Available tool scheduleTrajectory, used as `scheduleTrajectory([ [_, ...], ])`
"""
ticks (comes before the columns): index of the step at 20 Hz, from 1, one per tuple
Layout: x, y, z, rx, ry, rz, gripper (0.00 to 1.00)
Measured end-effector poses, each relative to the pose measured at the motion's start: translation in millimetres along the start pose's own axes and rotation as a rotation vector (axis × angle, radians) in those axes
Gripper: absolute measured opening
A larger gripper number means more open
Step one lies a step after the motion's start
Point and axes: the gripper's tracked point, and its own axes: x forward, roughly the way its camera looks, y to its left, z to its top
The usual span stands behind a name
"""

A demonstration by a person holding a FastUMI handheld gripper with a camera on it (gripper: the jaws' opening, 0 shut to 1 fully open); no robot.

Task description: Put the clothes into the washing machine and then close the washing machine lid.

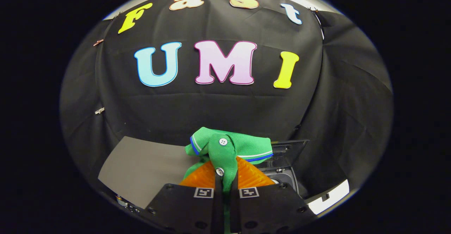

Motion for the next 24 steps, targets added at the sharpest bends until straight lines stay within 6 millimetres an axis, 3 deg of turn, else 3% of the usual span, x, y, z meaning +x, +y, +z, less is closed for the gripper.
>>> scheduleTrajectory([
  [6, 19.2, -78.3, -16.8, -0.001, -0.001, -0.038, 0.12],
  [10, 40.1, -118.6, -35.5, -0.007, -0.001, -0.085, 0.12],
  [16, 81.3, -150.3, -82.3, 0.015, 0.04, -0.119, 0.12],
  [24, 140.1, -168.3, -177.6, -0.004, 0.136, -0.157, 0.12],
])
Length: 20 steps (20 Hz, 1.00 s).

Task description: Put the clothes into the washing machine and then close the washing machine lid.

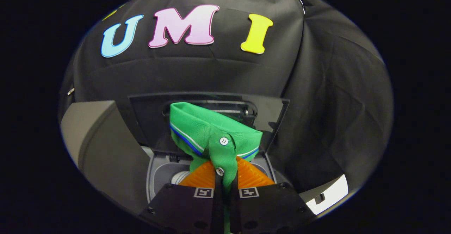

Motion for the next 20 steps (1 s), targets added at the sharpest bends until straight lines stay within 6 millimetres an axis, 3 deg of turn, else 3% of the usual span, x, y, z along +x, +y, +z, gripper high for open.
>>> scheduleTrajectory([
  [8, 67.8, 19.0, -101.8, -0.05, 0.178, -0.016, 0.12],
  [20, 121.9, 27.2, -184.3, -0.061, 0.377, 0.024, 0.12],
])
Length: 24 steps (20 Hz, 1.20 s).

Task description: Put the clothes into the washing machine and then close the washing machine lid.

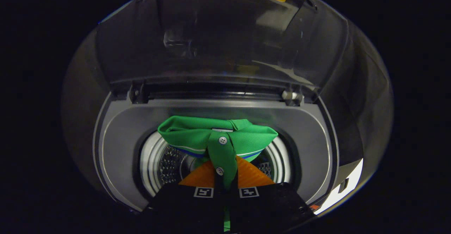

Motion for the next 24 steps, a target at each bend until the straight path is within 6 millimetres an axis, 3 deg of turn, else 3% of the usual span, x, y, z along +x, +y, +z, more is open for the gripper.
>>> scheduleTrajectory([
  [9, 14.4, 7.8, -17.0, 0.011, 0.066, 0.035, 0.12],
  [12, 15.7, 10.0, -18.6, 0.007, 0.079, 0.046, 0.18],
  [13, 15.6, 9.6, -20.4, 0.008, 0.086, 0.045, 0.23],
  [17, 18.1, 4.4, -19.7, 0.015, 0.086, 0.032, 1.0],
  [24, 2.8, 2.6, 1.4, -0.001, 0.031, 0.051, 0.99],
])
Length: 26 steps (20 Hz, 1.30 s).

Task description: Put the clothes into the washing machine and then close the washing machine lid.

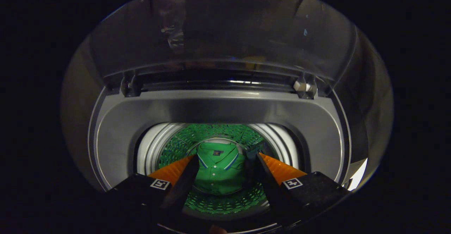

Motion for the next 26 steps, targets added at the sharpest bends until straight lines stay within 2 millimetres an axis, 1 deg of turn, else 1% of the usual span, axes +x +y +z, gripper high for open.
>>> scheduleTrajectory([
  [2, -10.7, 1.5, 9.8, -0.007, -0.025, 0.003, 0.99],
  [4, -26.3, 1.0, 22.0, -0.01, -0.06, 0.006, 1.0],
  [6, -51.6, 1.6, 37.6, -0.004, -0.102, 0.007, 1.0],
  [9, -96.5, -1.5, 73.0, 0.011, -0.195, -0.001, 0.99],
  [13, -153.8, -2.4, 132.2, 0.035, -0.338, 0.004, 0.99],
  [15, -177.3, -1.8, 162.3, 0.033, -0.401, 0.009, 0.99],
  [17, -196.1, -2.3, 189.0, 0.036, -0.445, 0.018, 1.0],
  [19, -212.7, -2.3, 215.1, 0.032, -0.487, 0.005, 0.99],
  [20, -217.4, -1.9, 226.7, 0.021, -0.5, -0.003, 1.0],
  [21, -220.9, -2.9, 229.8, 0.011, -0.506, -0.007, 0.99],
  [22, -224.5, -2.9, 240.6, 0.004, -0.519, -0.007, 0.99],
  [23, -225.8, -2.4, 253.5, 0.002, -0.53, -0.006, 0.99],
  [26, -225.4, -3.7, 279.4, 0.029, -0.544, 0.003, 0.99],
])
